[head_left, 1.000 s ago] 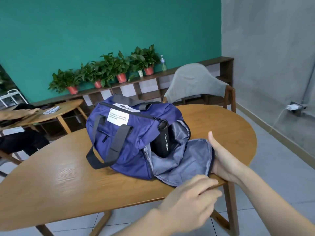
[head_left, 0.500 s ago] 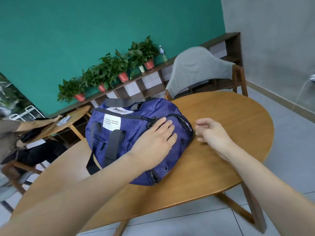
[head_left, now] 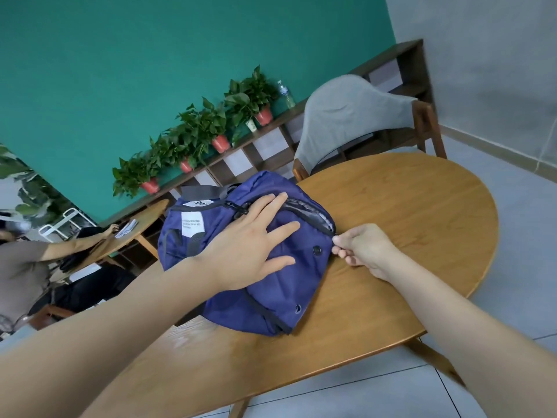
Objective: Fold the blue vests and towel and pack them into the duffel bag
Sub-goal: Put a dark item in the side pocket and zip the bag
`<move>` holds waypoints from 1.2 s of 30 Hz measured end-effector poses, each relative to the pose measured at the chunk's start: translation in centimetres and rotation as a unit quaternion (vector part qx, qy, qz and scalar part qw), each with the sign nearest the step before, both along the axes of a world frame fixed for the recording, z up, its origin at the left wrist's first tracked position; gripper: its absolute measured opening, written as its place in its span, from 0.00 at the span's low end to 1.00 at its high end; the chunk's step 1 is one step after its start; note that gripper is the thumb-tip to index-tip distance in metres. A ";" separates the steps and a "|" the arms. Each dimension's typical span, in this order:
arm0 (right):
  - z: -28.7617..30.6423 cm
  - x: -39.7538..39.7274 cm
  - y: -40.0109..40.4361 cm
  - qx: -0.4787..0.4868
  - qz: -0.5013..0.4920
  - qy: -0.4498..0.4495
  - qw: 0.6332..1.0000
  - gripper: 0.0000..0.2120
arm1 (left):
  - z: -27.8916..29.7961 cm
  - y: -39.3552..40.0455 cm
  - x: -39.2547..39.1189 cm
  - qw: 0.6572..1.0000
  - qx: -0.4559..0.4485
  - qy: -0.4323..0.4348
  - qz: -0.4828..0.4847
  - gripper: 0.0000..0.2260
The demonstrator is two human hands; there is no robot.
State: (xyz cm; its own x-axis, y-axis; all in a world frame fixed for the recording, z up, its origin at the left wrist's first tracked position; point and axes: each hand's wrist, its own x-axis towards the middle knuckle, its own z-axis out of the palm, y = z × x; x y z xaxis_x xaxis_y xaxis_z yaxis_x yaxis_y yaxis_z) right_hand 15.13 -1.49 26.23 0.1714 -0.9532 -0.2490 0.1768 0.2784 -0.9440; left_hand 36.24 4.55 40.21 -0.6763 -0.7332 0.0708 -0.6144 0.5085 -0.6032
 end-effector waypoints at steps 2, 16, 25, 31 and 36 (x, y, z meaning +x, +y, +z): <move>0.1 -0.4 0.0 -0.004 -0.014 0.003 1.000 0.07 | 0.0 -0.2 -0.5 0.999 0.028 0.032 0.006 0.29; 4.1 0.0 4.0 -0.294 -0.039 0.085 0.951 0.06 | 0.0 -0.3 -0.3 0.989 0.016 0.131 -0.071 0.15; 5.0 0.7 5.8 -0.228 0.113 0.010 0.967 0.05 | 0.5 0.6 2.6 0.980 0.038 0.142 -0.132 0.09; 4.9 1.9 7.1 -0.220 0.176 0.012 0.960 0.03 | 0.4 2.7 3.3 0.962 0.087 0.251 -0.055 0.06; 4.5 2.8 8.2 -0.232 0.113 -0.019 0.966 0.04 | 0.7 3.1 2.8 0.950 0.126 0.284 -0.034 0.12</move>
